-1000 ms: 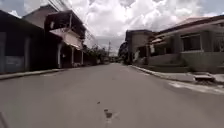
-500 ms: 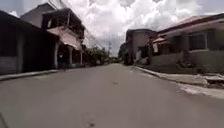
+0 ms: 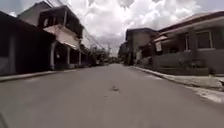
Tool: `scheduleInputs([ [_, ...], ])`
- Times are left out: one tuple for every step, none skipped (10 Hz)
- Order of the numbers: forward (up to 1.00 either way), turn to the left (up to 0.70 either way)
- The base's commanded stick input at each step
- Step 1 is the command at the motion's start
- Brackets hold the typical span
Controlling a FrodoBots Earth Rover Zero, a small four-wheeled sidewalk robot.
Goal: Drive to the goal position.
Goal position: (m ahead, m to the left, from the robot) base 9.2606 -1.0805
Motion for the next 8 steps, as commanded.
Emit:
scheduleInputs([
  [1.00, 0.00],
  [1.00, 0.00],
  [1.00, 0.00],
  [1.00, 0.00],
  [1.00, 0.00],
  [1.00, 0.00],
  [1.00, 0.00],
  [1.00, 0.00],
])
